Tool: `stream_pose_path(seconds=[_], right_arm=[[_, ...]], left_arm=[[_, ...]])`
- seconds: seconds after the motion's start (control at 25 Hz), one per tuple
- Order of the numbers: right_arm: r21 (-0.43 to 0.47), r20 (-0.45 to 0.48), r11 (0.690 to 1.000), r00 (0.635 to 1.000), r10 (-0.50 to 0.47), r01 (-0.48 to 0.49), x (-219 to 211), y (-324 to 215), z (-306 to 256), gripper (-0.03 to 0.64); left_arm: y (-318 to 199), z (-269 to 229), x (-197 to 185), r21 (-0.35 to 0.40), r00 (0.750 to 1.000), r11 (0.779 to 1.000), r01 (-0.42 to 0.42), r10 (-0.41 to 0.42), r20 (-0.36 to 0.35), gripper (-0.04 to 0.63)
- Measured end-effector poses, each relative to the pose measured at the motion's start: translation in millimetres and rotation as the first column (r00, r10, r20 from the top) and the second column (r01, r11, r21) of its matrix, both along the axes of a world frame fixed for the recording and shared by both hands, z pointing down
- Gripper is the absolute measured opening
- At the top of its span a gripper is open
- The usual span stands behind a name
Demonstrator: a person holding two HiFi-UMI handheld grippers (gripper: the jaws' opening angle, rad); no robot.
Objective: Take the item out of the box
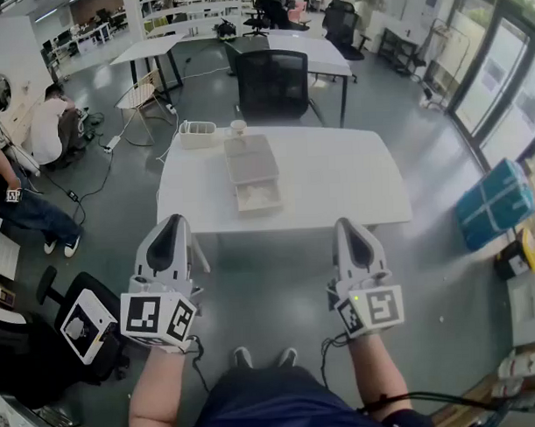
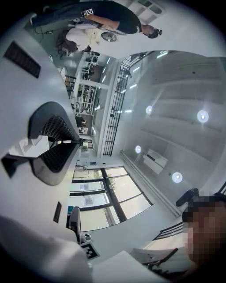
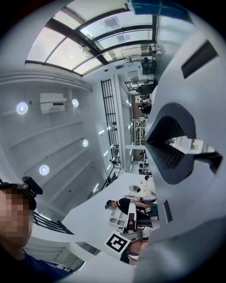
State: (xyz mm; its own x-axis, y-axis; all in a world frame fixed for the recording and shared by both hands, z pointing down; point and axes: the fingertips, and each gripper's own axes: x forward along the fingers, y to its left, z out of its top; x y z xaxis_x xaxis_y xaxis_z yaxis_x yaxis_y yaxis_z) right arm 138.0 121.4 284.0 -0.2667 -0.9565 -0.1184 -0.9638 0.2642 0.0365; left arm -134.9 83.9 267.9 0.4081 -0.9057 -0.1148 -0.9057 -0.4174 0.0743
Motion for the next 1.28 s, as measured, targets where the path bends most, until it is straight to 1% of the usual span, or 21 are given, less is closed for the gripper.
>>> stream_pose_path(seconds=[0.24,0.48,0.6,0.8,0.92,1.12,1.28], right_arm=[[-0.011,-0.007,1.000,1.000,0.003,-0.003,2.3,-13.3,8.9,0.017],[-0.043,0.030,0.999,0.999,0.014,-0.013,-3.7,-23.9,17.5,0.017],[-0.045,0.049,0.999,0.999,0.021,-0.019,-12.4,-26.3,16.5,0.018],[-0.044,0.024,0.998,0.999,0.042,-0.041,-35.3,-26.6,15.6,0.018],[-0.048,0.019,0.997,0.998,0.055,-0.054,-45.7,-27.8,20.0,0.018],[-0.076,0.010,0.995,0.998,0.058,-0.057,-48.6,-38.8,31.8,0.018],[-0.086,0.011,0.995,0.999,0.051,-0.050,-41.4,-58.1,39.0,0.018]], left_arm=[[-12.1,8.0,2.9,-0.002,1.000,1.000,-0.013,0.013,0.010,0.043],[-19.4,20.2,-10.0,-0.019,1.000,1.000,-0.018,0.019,0.018,0.043],[-23.0,24.3,-20.9,-0.024,1.000,0.999,-0.026,0.026,0.014,0.043],[-28.3,30.1,-42.1,-0.024,0.998,0.998,-0.054,0.054,-0.019,0.043],[-35.7,37.7,-48.8,-0.037,0.997,0.997,-0.073,0.073,-0.016,0.043],[-52.6,44.5,-48.6,-0.054,0.997,0.995,-0.080,0.080,-0.013,0.043],[-72.6,52.2,-37.7,-0.073,0.996,0.994,-0.083,0.084,0.005,0.043]])
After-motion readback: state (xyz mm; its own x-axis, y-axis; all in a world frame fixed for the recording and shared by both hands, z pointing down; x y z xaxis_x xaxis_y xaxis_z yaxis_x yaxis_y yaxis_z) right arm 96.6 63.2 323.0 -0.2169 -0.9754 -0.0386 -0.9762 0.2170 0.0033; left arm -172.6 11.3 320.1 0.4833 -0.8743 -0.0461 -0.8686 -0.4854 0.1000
